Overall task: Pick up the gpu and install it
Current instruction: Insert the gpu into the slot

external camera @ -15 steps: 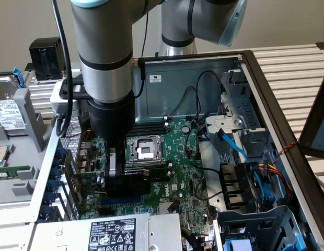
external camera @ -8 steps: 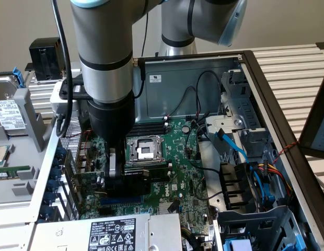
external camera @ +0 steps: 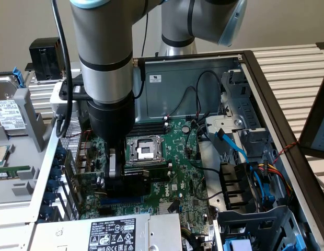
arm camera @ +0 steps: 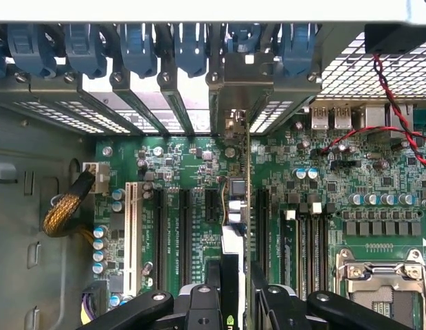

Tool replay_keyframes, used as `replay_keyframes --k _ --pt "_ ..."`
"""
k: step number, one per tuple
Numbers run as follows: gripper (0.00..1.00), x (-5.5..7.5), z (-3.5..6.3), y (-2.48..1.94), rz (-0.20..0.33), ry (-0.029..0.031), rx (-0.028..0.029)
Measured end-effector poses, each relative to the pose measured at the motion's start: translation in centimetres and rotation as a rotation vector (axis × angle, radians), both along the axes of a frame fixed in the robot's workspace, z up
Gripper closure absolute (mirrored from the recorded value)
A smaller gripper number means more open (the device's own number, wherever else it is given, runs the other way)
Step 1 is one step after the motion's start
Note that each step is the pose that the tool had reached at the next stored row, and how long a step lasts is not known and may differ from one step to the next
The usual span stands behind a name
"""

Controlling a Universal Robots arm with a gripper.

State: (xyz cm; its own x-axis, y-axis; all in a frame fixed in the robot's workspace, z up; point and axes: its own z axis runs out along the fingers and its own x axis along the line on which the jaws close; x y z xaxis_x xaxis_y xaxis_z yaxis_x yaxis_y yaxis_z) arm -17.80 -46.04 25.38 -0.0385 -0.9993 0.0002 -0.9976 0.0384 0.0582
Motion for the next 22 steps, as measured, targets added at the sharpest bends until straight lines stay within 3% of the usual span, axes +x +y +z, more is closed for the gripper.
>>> replay_keyframes --k 22 --pt "0.73 -0.01 -0.29 0.0 0.0 0.0017 0.0001"
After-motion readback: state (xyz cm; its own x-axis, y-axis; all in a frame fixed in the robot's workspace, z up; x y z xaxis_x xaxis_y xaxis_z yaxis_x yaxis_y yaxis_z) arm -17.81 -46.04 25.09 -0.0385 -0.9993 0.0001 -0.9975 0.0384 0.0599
